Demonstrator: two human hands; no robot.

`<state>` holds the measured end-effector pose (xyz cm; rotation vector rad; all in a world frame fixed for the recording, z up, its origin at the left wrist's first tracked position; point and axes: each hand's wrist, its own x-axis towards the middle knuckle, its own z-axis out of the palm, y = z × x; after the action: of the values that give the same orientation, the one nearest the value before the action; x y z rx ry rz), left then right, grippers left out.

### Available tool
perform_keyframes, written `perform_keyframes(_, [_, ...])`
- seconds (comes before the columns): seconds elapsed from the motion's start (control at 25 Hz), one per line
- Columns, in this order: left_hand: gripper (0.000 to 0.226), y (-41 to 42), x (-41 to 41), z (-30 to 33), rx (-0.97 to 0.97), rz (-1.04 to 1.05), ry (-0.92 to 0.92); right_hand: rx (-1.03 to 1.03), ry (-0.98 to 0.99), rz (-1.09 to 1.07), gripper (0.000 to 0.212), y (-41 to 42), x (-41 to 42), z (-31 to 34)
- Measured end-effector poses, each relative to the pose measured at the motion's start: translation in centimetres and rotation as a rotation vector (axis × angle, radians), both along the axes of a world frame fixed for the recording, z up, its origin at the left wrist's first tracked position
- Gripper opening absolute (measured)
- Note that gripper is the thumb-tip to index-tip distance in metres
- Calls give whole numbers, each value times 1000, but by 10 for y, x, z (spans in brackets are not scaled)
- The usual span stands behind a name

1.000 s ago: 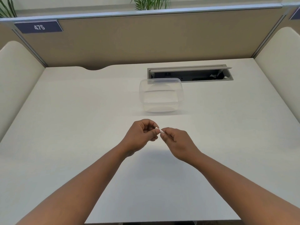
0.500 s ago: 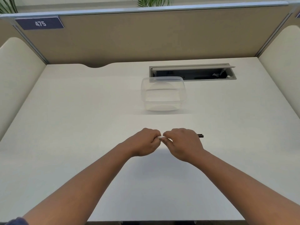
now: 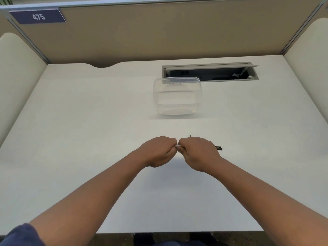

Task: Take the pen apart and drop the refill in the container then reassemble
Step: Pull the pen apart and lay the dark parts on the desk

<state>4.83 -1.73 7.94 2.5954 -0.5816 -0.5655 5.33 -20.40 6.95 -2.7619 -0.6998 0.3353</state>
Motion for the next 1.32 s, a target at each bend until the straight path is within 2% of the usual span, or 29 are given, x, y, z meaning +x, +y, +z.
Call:
perform_keyframes(0.08, [24,-3,-1,-1,25,-25,-25,0,58,18,29,2,-3,-1])
perform_keyframes(0.24, [29,-6,0,-1,78,-54,-41,-35,24,33,17,3,-8,-3])
perform_keyframes(0.52, [25,-6,0,0,73,-61,-53,-54,-7,44,18,3,-11,-3])
perform_keyframes(0.6, [28,-5,3,1,-23,18,-13,-26,9,3,27,3,-9,-1])
perform_keyframes(0.72, [22,-3,3,-2,-370,321,196,168,147,-103,38,2,-5,4])
perform_keyframes(0.84, [10,-4,-6,-11,-704,526,325,378,329,-202,36,0,-3,8])
perform_keyframes(1.08, [8,-11,-13,-17,-1191,760,522,596,506,-299,28,5,-8,3])
perform_keyframes(1.2, [11,-12,-13,-15,-1220,797,536,664,526,-380,27,6,-11,4])
perform_keyframes(1.32, [12,-10,-10,-15,-969,740,311,695,451,-514,34,4,-9,12])
